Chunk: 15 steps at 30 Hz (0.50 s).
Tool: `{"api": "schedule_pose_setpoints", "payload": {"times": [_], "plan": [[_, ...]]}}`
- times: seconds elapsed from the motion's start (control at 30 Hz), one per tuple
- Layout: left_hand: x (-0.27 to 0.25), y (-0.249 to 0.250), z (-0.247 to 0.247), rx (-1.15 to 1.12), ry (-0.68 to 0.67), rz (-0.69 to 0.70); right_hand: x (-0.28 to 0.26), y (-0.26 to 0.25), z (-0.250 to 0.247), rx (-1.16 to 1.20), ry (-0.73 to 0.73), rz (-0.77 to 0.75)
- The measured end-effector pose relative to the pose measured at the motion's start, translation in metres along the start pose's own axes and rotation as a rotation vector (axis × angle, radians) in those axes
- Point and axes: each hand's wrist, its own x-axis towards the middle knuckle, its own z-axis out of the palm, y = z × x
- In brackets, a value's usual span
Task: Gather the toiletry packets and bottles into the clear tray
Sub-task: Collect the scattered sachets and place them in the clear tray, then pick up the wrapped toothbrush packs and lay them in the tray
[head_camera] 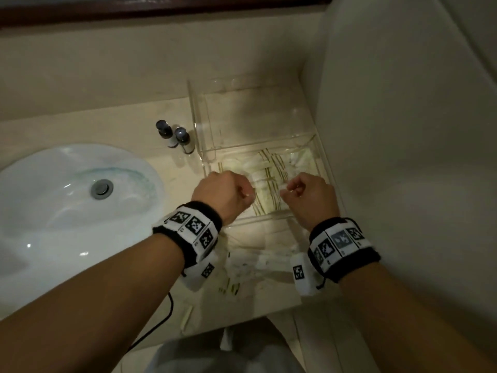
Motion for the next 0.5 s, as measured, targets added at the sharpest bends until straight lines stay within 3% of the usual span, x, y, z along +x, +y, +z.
{"api": "schedule_pose_setpoints", "payload": {"times": [0.2,0.33,0.5], "plan": [[-0.034,0.015,0.023,0.064,-0.244,0.211,-0.025,0.0,0.008,0.053,0.078,0.018],[-0.042,0.028,0.046,0.261,-0.425,0.28,-0.04,0.009,-0.002,0.075,0.161,0.066],[-0.049,0.031,0.07,0.439,-0.45,0.313,-0.066,0.027,-0.016,0.093,0.222,0.115]]}}
